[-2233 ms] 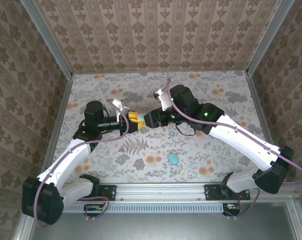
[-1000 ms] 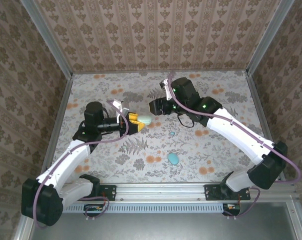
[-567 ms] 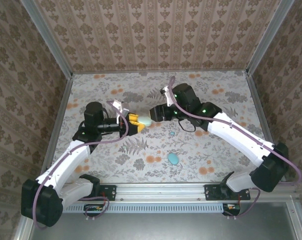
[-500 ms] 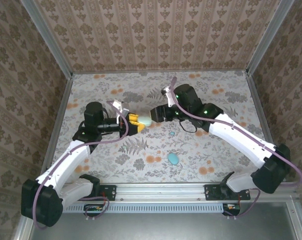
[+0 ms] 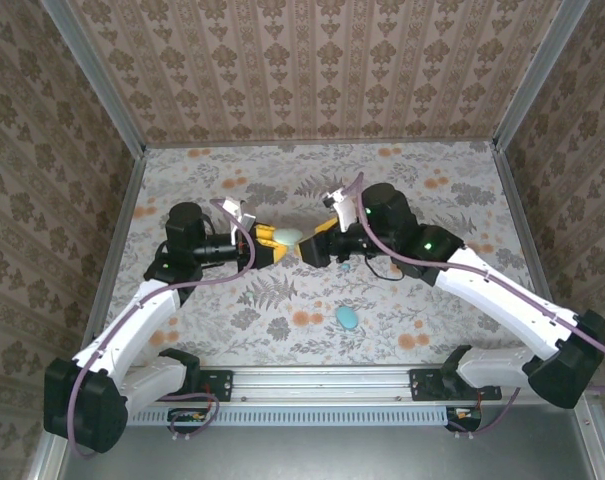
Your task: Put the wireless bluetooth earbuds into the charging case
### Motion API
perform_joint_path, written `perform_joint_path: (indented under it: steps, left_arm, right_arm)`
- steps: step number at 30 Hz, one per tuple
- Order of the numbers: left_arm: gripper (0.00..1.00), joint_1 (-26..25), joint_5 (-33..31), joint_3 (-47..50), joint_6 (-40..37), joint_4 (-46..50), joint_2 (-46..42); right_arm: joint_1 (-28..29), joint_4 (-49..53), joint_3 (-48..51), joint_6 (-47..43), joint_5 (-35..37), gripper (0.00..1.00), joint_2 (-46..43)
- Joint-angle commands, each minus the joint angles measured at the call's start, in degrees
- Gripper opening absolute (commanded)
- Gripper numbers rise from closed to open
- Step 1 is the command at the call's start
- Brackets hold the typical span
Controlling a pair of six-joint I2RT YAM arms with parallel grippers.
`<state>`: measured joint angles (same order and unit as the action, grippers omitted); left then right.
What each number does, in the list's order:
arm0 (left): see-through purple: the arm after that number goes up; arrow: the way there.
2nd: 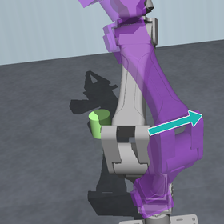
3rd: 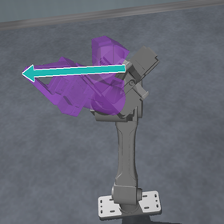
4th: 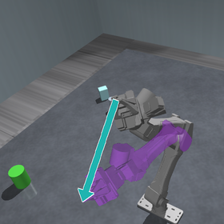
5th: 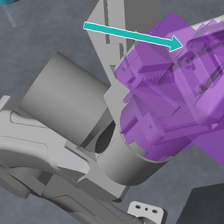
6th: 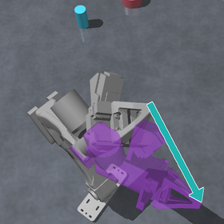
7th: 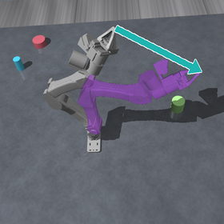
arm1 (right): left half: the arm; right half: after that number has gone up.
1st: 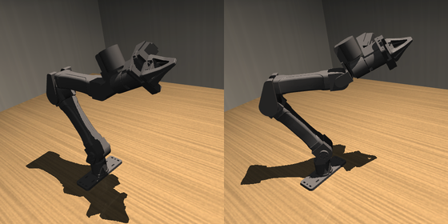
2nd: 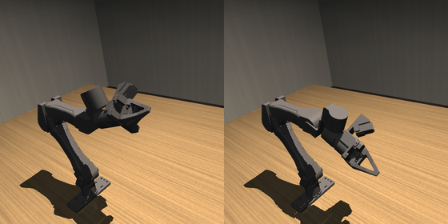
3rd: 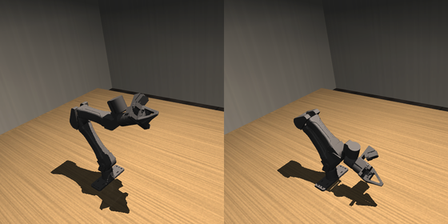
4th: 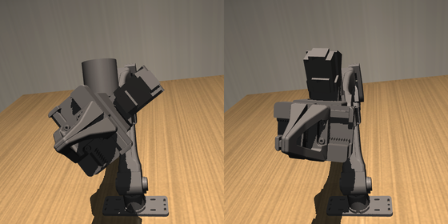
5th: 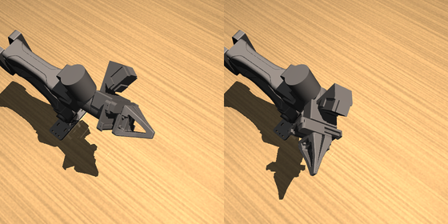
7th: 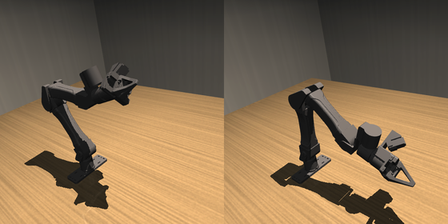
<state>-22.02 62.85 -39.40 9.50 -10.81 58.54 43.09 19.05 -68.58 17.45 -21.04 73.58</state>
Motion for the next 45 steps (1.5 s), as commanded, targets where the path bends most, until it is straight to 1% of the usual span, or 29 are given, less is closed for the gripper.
perform_joint_path:
  steps: [1, 5, 8, 11, 12, 19, 23, 31, 37, 45]
  left_arm:
    - [0.0, 0.2, 1.7, -1.3, 0.8, -1.8, -0.4]
    - [0.0, 0.0, 2.0, -1.1, 0.8, -1.6, -0.6]
    - [0.0, -0.1, 1.9, -1.1, 0.5, -1.2, -0.8]
    - [0.0, -0.4, 2.0, -1.0, 0.0, -0.8, -0.9]
    - [0.0, -0.4, 2.0, -1.0, -0.2, -0.6, -0.9]
    - [0.0, -1.0, 2.1, -1.3, -0.8, -0.2, -0.5]
    - [0.0, -1.4, 2.1, -1.7, -2.5, 1.6, -0.5]
    - [0.0, -2.2, 1.7, -2.2, -5.0, 3.7, -0.7]
    - [0.0, -2.3, 1.3, -2.4, -6.0, 4.8, -0.7]
    - [0.0, -1.6, 1.3, -1.8, -4.4, 3.4, -0.5]
  right_arm:
    - [0.4, 3.0, -3.9, -2.3, 2.6, 0.81, 2.7]
    - [0.0, 4.5, -6.8, -1.3, 8.8, 0.81, 4.3]
    - [-0.9, 4.6, -8.1, -0.2, 9.1, 0.81, 5.3]
    - [-1.4, 5.1, -9.1, 0.3, 8.7, 0.81, 5.8]
    - [-1.5, 5.3, -9.4, 0.2, 8.3, 0.81, 7.5]
    - [-1.7, 6.6, -11.8, 1.1, 7.1, 0.8, 11.0]
    - [-2.1, 6.7, -12.5, 2.3, 6.8, 0.8, 12.2]
    - [-4.0, 6.3, -11.8, 5.6, 5.1, 0.8, 12.3]
    - [-4.7, 5.6, -11.1, 6.7, 2.0, 0.79, 12.1]
    - [-4.7, 6.2, -10.1, 7.0, -1.0, 0.79, 9.1]
